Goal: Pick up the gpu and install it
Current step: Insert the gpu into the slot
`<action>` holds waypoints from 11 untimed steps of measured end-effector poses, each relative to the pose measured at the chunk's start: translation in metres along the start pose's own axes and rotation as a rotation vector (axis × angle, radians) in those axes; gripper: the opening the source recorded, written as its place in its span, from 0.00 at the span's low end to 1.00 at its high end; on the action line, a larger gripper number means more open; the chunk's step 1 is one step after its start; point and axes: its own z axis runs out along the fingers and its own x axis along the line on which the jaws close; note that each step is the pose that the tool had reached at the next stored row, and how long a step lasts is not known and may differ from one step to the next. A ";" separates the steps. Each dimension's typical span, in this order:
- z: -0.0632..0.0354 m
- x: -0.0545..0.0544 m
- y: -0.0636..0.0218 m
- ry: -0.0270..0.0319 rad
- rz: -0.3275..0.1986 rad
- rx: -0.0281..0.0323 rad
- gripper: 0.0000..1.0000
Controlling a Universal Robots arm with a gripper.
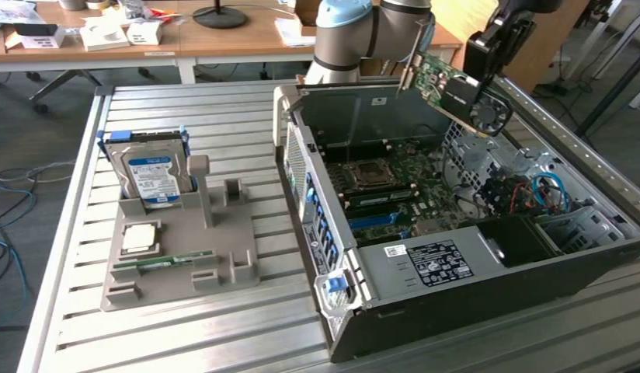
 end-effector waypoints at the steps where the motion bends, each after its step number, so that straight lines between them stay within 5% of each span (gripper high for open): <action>1: 0.0001 0.000 0.0000 0.0006 -0.014 -0.0001 0.26; 11: 0.0012 0.000 0.0000 0.0065 -0.165 -0.0015 0.26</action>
